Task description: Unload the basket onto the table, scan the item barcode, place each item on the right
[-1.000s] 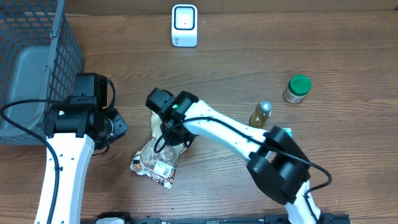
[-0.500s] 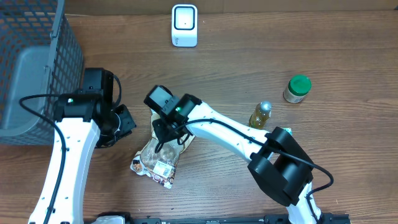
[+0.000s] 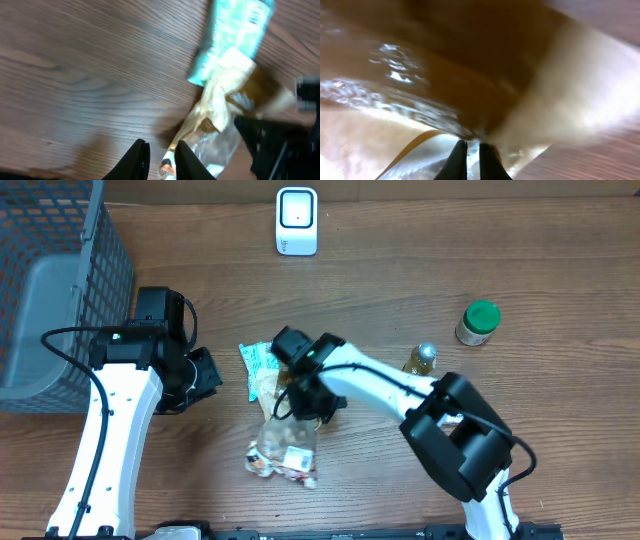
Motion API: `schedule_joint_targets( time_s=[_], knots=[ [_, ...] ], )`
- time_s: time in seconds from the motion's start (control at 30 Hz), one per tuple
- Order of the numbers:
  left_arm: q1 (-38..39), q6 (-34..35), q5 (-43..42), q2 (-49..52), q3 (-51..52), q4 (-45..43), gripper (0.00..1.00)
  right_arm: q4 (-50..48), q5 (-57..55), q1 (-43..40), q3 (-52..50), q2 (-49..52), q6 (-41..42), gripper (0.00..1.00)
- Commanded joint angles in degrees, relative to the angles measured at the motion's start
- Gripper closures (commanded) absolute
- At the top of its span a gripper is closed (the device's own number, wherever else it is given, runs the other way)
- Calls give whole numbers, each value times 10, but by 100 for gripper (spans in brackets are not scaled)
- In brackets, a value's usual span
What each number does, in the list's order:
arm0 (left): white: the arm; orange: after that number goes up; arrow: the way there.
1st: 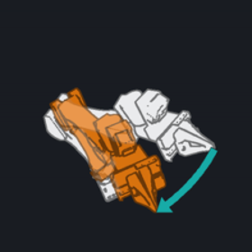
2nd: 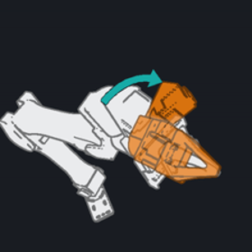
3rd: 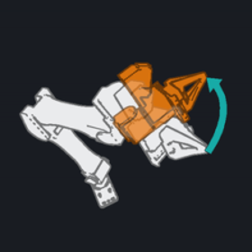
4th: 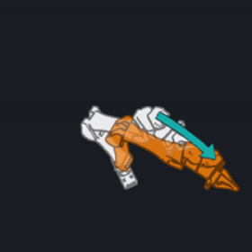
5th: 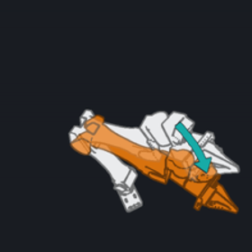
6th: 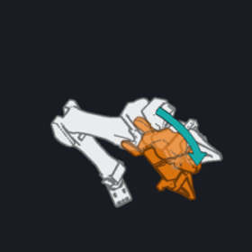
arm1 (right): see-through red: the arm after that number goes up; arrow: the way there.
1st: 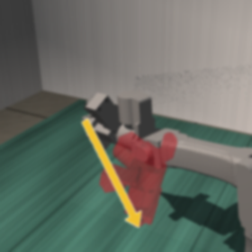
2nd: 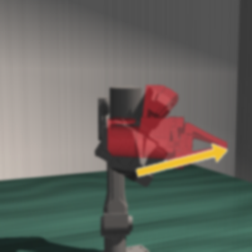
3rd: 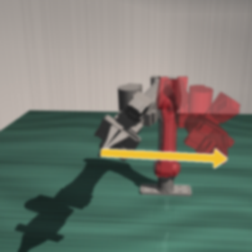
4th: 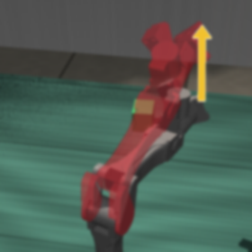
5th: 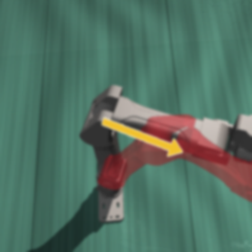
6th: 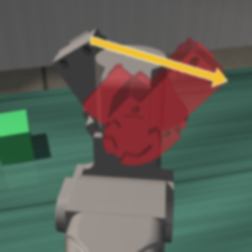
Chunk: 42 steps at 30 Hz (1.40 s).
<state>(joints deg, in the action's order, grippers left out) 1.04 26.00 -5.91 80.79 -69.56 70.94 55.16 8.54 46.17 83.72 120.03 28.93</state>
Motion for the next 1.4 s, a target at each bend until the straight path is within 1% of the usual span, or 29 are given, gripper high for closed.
schedule_joint_targets(
  time_s=[0.0, 0.1, 0.2, 0.23, 0.3, 0.4, 0.43, 0.57, 0.63, 0.7, 0.73, 0.8, 0.83, 0.9, 0.93, 0.97, 1.0, 1.07, 1.13, 1.17, 1.3, 1.37],
  knots=[
    [2, -82, -107, 2, 4, -3, 78, 0, -3, -25, -9, -3, 15, 94],
    [2, -123, -159, 2, 4, 2, 76, 11, 41, -37, 11, -14, -6, 93],
    [2, -128, -180, 2, 4, 7, 76, 25, 40, -45, 32, -46, -13, 92],
    [2, -127, -183, 2, 4, 8, 76, 27, 36, -47, 37, -59, -15, 90],
    [2, -127, -178, 2, 4, 6, 78, 28, 24, -52, 39, -89, -16, 87],
    [2, -119, -157, 4, 4, -6, 79, 38, 1, -61, 39, -125, -16, 86],
    [2, -115, -152, 5, 4, -11, 81, 42, -1, -63, 39, -132, -19, 85],
    [5, -89, -145, 19, 4, -36, 87, 55, -5, -67, 39, -137, -40, 84],
    [10, -77, -147, 30, 4, -37, 89, 70, -22, -67, 38, -137, -39, 83],
    [27, -78, -153, 44, 4, -25, 88, 84, -41, -67, 38, -137, -39, 78],
    [37, -78, -153, 50, 4, -18, 88, 89, -51, -67, 38, -137, -39, 73],
    [65, -92, -153, 67, 4, -5, 84, 96, -62, -67, 38, -137, -39, 40],
    [83, -100, -153, 77, 4, 2, 80, 96, -62, -67, 38, -137, -39, 32],
    [113, -112, -153, 92, 4, 12, 65, 95, -68, -67, 38, -137, -39, 24],
    [130, -120, -149, 100, 4, 18, 59, 95, -74, -67, 37, -137, -39, 19],
    [147, -120, -136, 109, 4, 24, 53, 95, -79, -67, 37, -137, -39, 17],
    [160, -116, -120, 116, 4, 30, 50, 95, -82, -67, 37, -137, -39, 16],
    [184, -88, -77, 135, 4, 44, 42, 96, -85, -67, 37, -137, -39, 15],
    [202, -62, -40, 154, 4, 54, 41, 97, -85, -67, 37, -137, -39, 12],
    [208, -59, -30, 164, 4, 56, 41, 97, -85, -67, 37, -137, -39, 12],
    [216, -62, -29, 193, 4, 60, 40, 97, -85, -72, 37, -137, -39, 8],
    [216, -70, -29, 203, 5, 60, 37, 97, -85, -78, 37, -137, -39, 8]
  ],
)
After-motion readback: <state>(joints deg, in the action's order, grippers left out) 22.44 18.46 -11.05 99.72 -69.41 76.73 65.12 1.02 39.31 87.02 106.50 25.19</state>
